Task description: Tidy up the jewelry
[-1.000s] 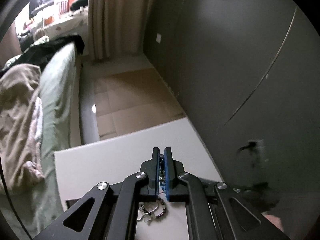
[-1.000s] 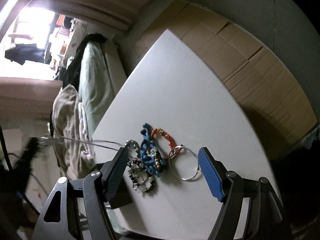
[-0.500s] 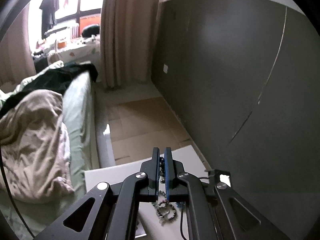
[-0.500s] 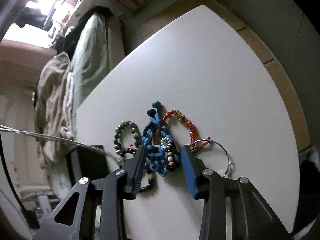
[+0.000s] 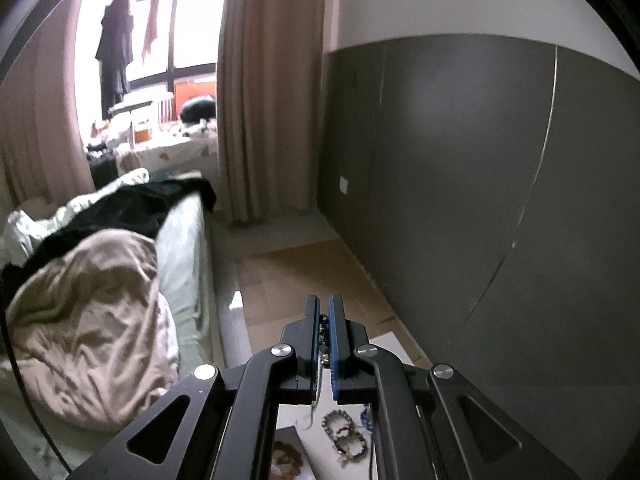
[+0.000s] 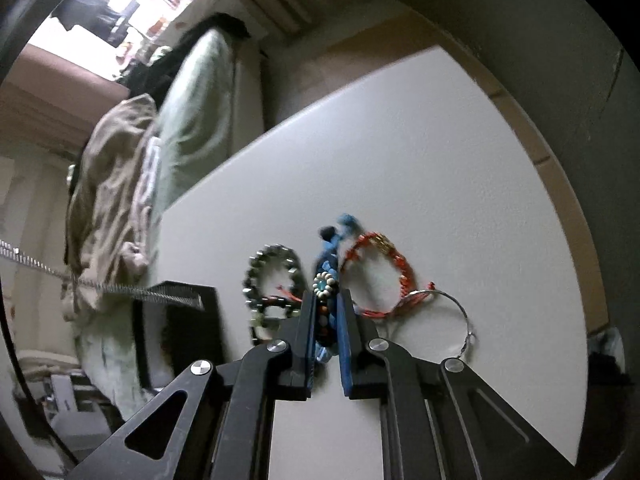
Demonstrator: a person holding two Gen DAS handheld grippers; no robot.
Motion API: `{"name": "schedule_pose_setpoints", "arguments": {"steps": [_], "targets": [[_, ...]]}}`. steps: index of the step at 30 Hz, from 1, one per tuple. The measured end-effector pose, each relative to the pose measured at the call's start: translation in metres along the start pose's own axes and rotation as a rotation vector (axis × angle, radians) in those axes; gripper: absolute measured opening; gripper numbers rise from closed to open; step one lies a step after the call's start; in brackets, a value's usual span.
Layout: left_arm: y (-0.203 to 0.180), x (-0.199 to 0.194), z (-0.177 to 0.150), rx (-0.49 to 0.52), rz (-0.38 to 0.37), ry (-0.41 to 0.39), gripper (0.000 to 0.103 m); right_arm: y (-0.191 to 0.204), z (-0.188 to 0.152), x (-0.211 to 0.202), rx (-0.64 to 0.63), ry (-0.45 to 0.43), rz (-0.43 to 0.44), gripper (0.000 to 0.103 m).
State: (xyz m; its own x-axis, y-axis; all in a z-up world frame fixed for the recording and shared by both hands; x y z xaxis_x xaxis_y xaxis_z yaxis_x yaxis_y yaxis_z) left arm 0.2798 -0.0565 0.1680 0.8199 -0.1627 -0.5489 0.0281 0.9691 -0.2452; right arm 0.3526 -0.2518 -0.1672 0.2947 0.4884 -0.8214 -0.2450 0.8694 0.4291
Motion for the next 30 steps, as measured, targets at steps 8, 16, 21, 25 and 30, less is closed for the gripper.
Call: {"name": "schedule_pose_setpoints", "arguments": {"steps": [8,16,21,25,30], "targets": [[0.003,-0.026,0.013,0.015,0.027,-0.055,0.004,0.006,-0.002,-0.029,-0.008,-0.077,0.062,0.011],[0.007,-0.037,0.008,0.015,0.038,-0.054,0.004,0.021,-0.002,-0.045,-0.037,-0.117,0.087,0.011],[0.011,-0.036,-0.004,0.016,0.056,-0.038,0.004,0.028,-0.003,-0.048,-0.061,-0.122,0.105,0.011],[0.021,-0.03,-0.017,0.003,0.069,-0.014,0.004,0.035,-0.002,-0.047,-0.074,-0.123,0.114,0.011],[0.038,-0.022,-0.031,-0.02,0.092,0.014,0.004,0.037,-0.003,-0.046,-0.083,-0.12,0.116,0.011]]}}
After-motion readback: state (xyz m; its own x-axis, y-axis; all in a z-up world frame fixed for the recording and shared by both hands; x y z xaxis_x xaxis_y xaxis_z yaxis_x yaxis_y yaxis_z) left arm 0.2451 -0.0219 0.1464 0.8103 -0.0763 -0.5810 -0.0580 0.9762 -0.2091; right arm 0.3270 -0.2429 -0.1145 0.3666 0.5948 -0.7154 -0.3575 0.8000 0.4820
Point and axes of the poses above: each gripper's, at about its wrist camera, not at the fingertips, and x roughly the way its jaws point, y to its left, z to its top, the point moved 1 cm from there along x, roughly the way its jaws point, and after that the axes turned 14 degrees about -x, right-handed, at the moved point
